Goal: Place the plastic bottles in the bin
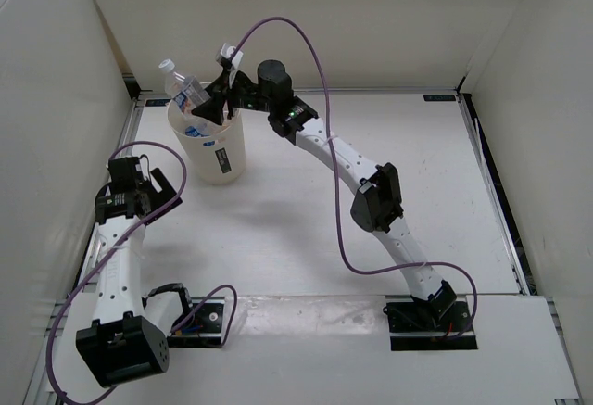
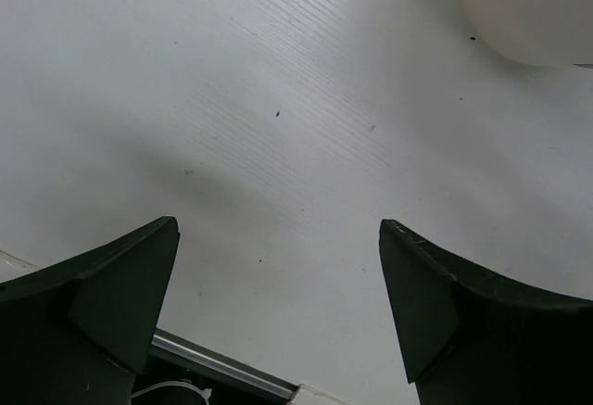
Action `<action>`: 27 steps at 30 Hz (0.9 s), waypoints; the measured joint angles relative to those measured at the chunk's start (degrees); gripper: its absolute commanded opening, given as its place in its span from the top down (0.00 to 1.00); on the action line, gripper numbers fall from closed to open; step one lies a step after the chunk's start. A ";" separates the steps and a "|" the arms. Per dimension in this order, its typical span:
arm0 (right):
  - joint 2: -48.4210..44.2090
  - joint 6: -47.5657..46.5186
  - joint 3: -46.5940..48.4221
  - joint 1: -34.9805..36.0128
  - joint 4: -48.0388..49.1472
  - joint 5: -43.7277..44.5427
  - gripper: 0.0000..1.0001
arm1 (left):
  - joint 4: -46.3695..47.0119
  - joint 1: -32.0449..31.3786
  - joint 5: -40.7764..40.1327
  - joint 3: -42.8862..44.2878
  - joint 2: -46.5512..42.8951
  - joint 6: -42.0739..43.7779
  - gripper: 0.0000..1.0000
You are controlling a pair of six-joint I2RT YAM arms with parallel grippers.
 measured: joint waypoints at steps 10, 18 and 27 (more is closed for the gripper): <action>0.09 -0.76 -0.33 0.04 0.76 1.84 0.21 | -0.02 0.00 0.22 0.00 0.00 0.02 0.00; 0.09 -0.02 -0.31 0.15 1.84 4.83 0.10 | 0.02 0.00 0.83 0.00 0.00 -0.02 0.00; 0.09 0.59 0.83 0.13 2.91 15.17 0.10 | 0.46 0.00 1.27 -0.02 0.00 -0.04 0.00</action>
